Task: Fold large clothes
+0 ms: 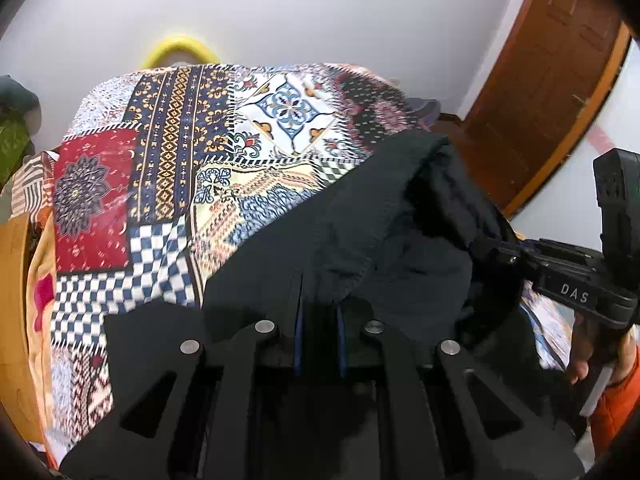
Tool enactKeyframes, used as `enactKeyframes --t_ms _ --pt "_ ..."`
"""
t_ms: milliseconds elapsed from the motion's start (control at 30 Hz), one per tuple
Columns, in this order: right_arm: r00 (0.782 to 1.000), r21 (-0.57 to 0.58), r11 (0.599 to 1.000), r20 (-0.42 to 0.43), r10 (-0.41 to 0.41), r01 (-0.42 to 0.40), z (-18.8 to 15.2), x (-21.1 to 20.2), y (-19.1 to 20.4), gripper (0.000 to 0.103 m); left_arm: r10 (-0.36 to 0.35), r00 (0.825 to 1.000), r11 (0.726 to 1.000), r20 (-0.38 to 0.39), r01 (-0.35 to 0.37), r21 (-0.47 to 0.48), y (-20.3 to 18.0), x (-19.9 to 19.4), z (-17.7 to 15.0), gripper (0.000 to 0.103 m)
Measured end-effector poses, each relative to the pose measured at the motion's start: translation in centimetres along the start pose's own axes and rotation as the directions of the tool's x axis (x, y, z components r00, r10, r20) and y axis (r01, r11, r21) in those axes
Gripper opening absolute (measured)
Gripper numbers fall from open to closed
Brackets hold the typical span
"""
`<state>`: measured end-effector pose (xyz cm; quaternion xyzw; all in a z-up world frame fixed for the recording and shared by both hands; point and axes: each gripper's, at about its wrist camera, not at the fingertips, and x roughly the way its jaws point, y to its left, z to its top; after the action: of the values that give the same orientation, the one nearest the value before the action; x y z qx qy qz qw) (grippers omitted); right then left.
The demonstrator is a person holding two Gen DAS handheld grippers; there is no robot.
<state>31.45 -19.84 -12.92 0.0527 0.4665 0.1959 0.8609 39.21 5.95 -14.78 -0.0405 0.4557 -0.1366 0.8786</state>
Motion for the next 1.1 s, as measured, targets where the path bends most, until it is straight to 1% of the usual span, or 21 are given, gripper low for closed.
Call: enactKeyframes --t_ms 100,200,267,333,367,400,433,467,533,633,733,833,867,933,967,1033,1100 --pt "1.0 -0.042 0.999 0.004 -0.013 0.014 -2.3 -2.5 1.2 0.012 0.011 1.0 0.999 0.007 -0.011 0.051 -1.1 -2.7 -2.2 0.012" --pt "1.0 -0.072 0.997 -0.022 -0.02 0.018 -4.2 -3.6 2.0 0.014 0.031 1.0 0.996 0.0 -0.031 0.078 -2.2 -4.7 -4.7 0.013" --pt "0.998 -0.096 0.995 -0.045 -0.042 0.037 -6.0 -4.4 2.4 0.02 0.048 0.999 0.994 -0.019 -0.046 0.101 -2.7 -5.7 -6.7 0.014" --pt "0.997 -0.109 0.993 -0.058 -0.043 0.037 -7.2 -5.0 2.6 0.028 0.071 0.997 0.991 -0.042 -0.065 0.121 -3.0 -6.3 -8.6 0.016" --pt "0.997 -0.114 0.993 -0.063 -0.043 0.035 -8.1 -5.6 2.7 0.031 0.079 0.995 0.989 -0.062 -0.071 0.127 -3.1 -6.4 -9.5 0.02" --pt "0.997 -0.113 0.993 -0.064 -0.044 0.036 -8.4 -5.9 2.6 0.036 0.083 0.993 0.989 -0.079 -0.073 0.129 -3.1 -6.4 -10.2 0.022" --pt "0.997 -0.111 0.993 -0.063 -0.048 0.041 -9.0 -6.4 2.6 0.038 0.085 0.991 0.989 -0.099 -0.072 0.126 -3.0 -6.6 -11.3 0.028" --pt "0.997 -0.111 0.993 -0.058 -0.055 0.048 -9.5 -7.0 2.5 0.038 0.089 0.99 0.99 -0.108 -0.075 0.122 -2.8 -6.7 -12.0 0.04" --pt "0.997 -0.107 0.993 -0.05 -0.063 0.057 -9.8 -7.6 2.2 0.038 0.104 0.989 0.99 -0.104 -0.093 0.107 -2.4 -7.4 -13.6 0.051" --pt "0.997 -0.084 0.994 -0.037 -0.073 0.069 -9.7 -8.3 1.9 0.038 0.111 0.989 0.991 -0.101 -0.103 0.082 -1.7 -8.7 -15.4 0.051" --pt "0.998 -0.062 0.996 -0.008 -0.063 0.062 -8.9 -9.0 1.7 0.038 0.131 0.989 0.99 -0.073 -0.126 0.061 -0.9 -10.4 -15.8 0.051" --pt "0.999 -0.055 0.997 0.025 -0.048 0.049 -8.2 -9.5 2.2 0.04 0.154 0.988 0.987 -0.032 -0.153 0.044 -0.5 -11.9 -15.1 0.051" --pt "0.998 -0.053 0.998 0.036 -0.045 0.047 -7.9 -9.5 2.5 0.041 0.153 0.988 0.988 -0.011 -0.153 0.035 -0.4 -12.4 -14.6 0.051" --pt "0.998 -0.063 0.997 0.049 -0.051 0.054 -7.7 -9.2 3.2 0.046 0.153 0.988 0.988 0.011 -0.153 0.027 -0.4 -12.9 -13.8 0.052" --pt "0.997 -0.069 0.996 0.055 -0.051 0.055 -8.0 -9.1 3.5 0.046 0.157 0.987 0.987 0.024 -0.157 0.024 -0.4 -12.9 -13.5 0.052" --pt "0.998 -0.081 0.996 0.051 -0.042 0.046 -8.1 -8.4 4.0 0.047 0.157 0.987 0.987 0.044 -0.158 0.015 -0.6 -12.8 -13.0 0.052" --pt "0.999 -0.096 0.995 0.029 -0.039 0.041 -8.4 -7.1 4.5 0.047 0.136 0.99 0.991 0.045 -0.136 0.005 -0.9 -12.0 -12.7 0.053"
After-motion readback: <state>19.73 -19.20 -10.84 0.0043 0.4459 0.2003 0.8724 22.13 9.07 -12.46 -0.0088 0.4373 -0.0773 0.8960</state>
